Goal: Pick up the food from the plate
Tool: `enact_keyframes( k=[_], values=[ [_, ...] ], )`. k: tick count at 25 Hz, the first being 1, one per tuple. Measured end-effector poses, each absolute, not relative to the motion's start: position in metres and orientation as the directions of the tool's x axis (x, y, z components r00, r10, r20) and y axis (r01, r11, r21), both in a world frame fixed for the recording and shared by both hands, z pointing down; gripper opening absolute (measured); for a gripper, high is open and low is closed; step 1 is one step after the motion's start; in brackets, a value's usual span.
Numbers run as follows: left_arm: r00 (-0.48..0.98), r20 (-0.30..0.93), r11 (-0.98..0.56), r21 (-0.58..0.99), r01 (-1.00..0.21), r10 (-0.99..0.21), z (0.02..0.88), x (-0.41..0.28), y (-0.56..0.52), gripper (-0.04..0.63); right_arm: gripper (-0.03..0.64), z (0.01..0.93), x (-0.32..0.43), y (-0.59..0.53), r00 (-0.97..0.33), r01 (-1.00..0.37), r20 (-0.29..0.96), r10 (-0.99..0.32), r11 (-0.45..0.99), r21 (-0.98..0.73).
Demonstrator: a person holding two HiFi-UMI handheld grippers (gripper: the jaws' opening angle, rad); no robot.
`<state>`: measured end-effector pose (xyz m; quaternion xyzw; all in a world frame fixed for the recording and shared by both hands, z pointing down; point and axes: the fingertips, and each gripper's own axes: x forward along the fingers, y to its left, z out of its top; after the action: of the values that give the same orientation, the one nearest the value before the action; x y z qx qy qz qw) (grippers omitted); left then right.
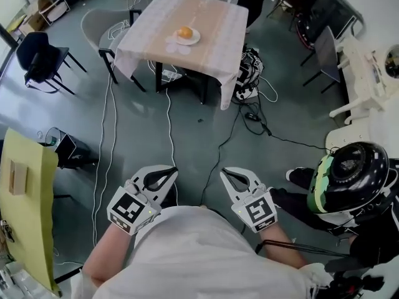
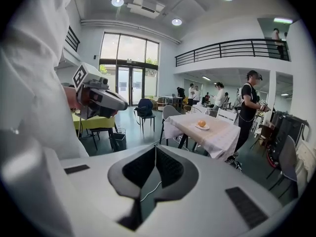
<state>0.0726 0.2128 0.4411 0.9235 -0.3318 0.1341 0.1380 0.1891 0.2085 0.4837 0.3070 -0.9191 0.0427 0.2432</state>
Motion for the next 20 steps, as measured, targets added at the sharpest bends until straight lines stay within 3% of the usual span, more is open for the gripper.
enact_keyframes(
  k=[9,12,20],
  values=[
    [0.780,0.310,-0.776,0.168,-0.608,-0.544,0.423,-0.043,0.117,0.011,0.027,0.470,0.080,0.095,-0.639,-0.606,0.511,-0.575,0.785,0.127],
    [0.770,0.323,-0.767,0.169,-0.619,-0.550,0.427,-0.074,0.093,0.011,0.118,0.468,0.051,0.069,-0.628,-0.587,0.531,-0.568,0.795,0.156],
    [0.714,0.297,-0.691,0.196,-0.696,-0.634,0.432,-0.112,0.032,0.040,0.123,0.483,0.025,-0.013,-0.643,-0.537,0.552,-0.532,0.826,0.170]
  ],
)
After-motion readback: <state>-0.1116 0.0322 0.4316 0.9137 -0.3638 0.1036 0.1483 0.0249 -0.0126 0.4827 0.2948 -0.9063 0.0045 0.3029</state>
